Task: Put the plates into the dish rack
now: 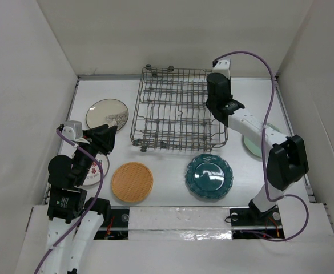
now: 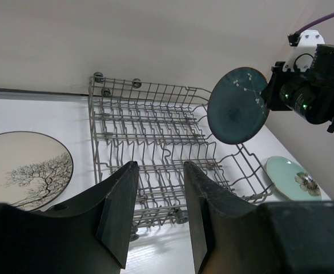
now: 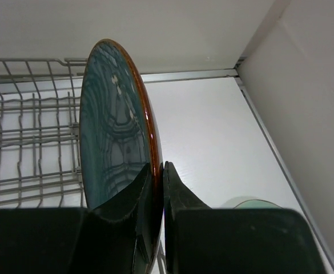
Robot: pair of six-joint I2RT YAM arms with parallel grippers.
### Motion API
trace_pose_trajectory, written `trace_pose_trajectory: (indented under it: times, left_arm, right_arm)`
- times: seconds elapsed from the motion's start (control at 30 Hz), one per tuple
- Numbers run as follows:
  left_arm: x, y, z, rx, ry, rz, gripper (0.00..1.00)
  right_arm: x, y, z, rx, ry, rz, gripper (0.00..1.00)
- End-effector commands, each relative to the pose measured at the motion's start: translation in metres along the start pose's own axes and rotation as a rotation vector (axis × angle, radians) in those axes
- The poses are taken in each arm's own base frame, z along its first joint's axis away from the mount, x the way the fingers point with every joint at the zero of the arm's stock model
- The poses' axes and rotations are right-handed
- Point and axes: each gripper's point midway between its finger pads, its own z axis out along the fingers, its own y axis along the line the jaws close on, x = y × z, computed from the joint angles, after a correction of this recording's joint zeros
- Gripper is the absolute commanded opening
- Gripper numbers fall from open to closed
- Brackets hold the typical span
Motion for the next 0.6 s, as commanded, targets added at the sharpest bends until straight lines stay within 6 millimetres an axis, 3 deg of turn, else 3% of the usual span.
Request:
trace_pose_trajectory:
  times: [0.0,0.3,0.57]
  left_arm:
    - [-0.014,-0.006,0.0,0.02,-0.043,0.021,0.35]
    - [-0.013,-0.006,0.001,0.024,-0.036,0.019,0.35]
    - [-0.012,-0.006,0.002,0.023,-0.033,0.018,0.35]
  right_arm:
    - [-0.081,-0.023,-0.014,0.103,-0.171,0.194,0.0]
    - [-0.036,0.005,-0.004,0.063,-0.082,0.159,0.0]
    - [-0.003,0.013,0.009,0.054,-0.032,0.126,0.0]
